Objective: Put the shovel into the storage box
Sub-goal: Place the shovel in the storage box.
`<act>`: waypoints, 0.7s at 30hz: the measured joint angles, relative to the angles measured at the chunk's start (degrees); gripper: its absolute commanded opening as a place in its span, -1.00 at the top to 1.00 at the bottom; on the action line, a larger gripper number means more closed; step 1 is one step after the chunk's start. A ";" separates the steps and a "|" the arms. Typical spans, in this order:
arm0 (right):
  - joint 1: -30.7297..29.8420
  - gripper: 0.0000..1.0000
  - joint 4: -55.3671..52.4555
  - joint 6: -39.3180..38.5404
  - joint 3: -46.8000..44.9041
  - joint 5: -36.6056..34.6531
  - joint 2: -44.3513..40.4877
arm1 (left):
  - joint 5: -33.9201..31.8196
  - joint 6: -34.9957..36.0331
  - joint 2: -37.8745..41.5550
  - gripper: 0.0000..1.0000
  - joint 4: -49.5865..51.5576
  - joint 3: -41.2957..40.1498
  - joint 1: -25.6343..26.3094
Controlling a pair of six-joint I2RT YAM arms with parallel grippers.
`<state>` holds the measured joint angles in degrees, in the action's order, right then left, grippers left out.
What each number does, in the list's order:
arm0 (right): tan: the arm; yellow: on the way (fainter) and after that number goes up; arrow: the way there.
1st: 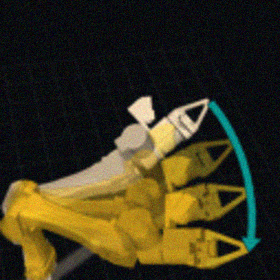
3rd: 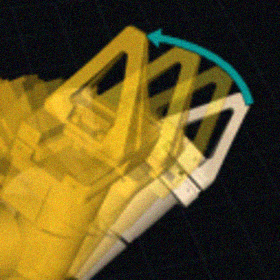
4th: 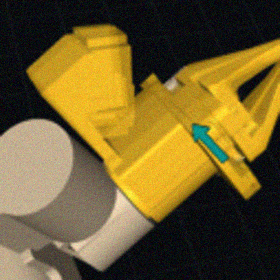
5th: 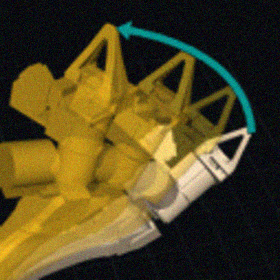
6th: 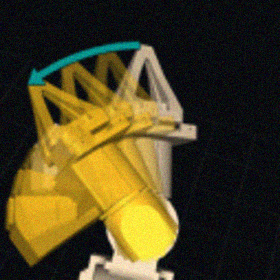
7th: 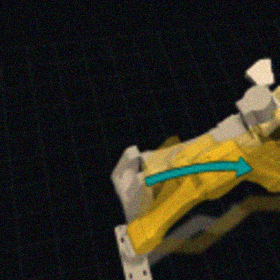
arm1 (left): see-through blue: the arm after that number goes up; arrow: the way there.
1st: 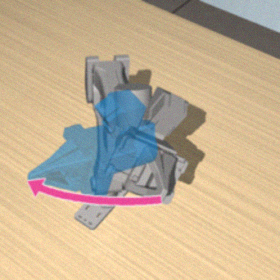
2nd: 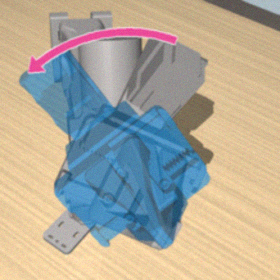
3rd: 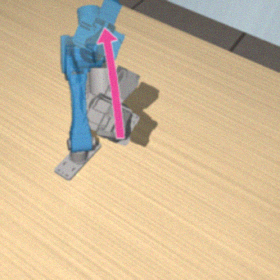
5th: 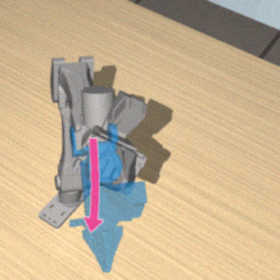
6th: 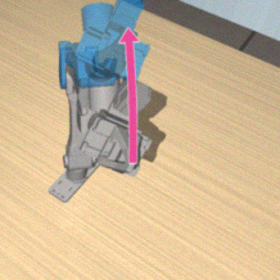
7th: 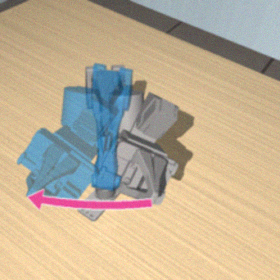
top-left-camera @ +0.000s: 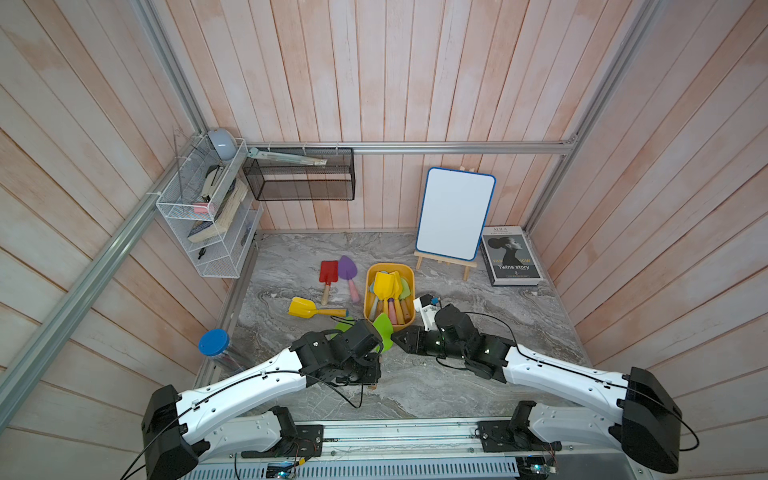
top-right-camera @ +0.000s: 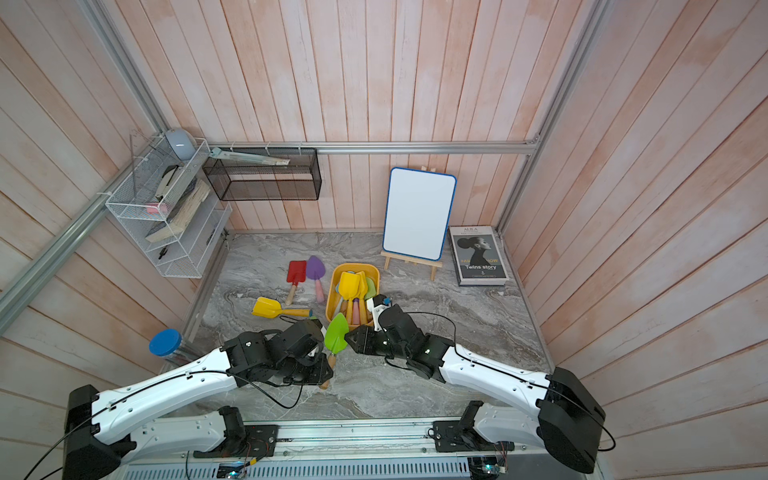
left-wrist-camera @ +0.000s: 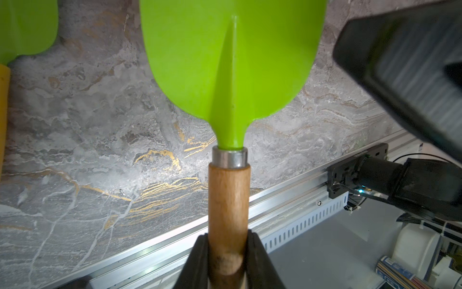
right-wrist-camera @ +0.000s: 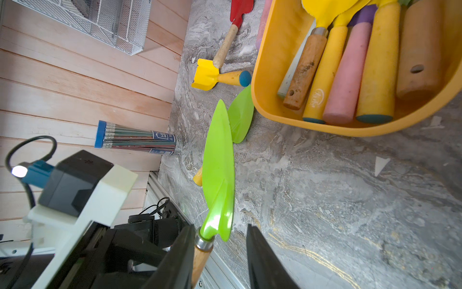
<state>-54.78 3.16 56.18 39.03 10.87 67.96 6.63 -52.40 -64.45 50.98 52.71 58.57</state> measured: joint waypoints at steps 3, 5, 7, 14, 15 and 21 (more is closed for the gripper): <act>0.00 0.26 0.28 0.33 0.00 0.00 0.57 | -0.02 -0.17 -0.42 0.68 -1.20 0.15 0.00; 0.00 0.30 0.33 0.44 0.02 0.02 0.90 | -0.02 -0.20 -0.61 0.68 -1.90 0.28 0.00; 0.00 0.34 0.37 0.63 0.02 0.02 1.29 | -0.02 -0.20 -0.70 0.67 -2.62 0.39 0.00; 0.00 0.61 0.59 0.92 0.02 0.00 1.81 | 0.00 -0.39 -0.72 0.67 -4.09 0.83 0.00; 0.00 0.66 0.66 0.92 0.02 -0.02 1.81 | 0.00 -0.39 -0.72 0.68 -4.17 0.87 0.00; 0.00 0.98 1.90 1.40 0.17 0.00 1.84 | 0.00 -0.61 -0.81 0.67 -4.74 0.92 0.02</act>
<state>-54.78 5.06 57.58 39.20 10.87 69.80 6.63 -53.01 -65.25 46.24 53.63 58.59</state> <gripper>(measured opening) 0.061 0.253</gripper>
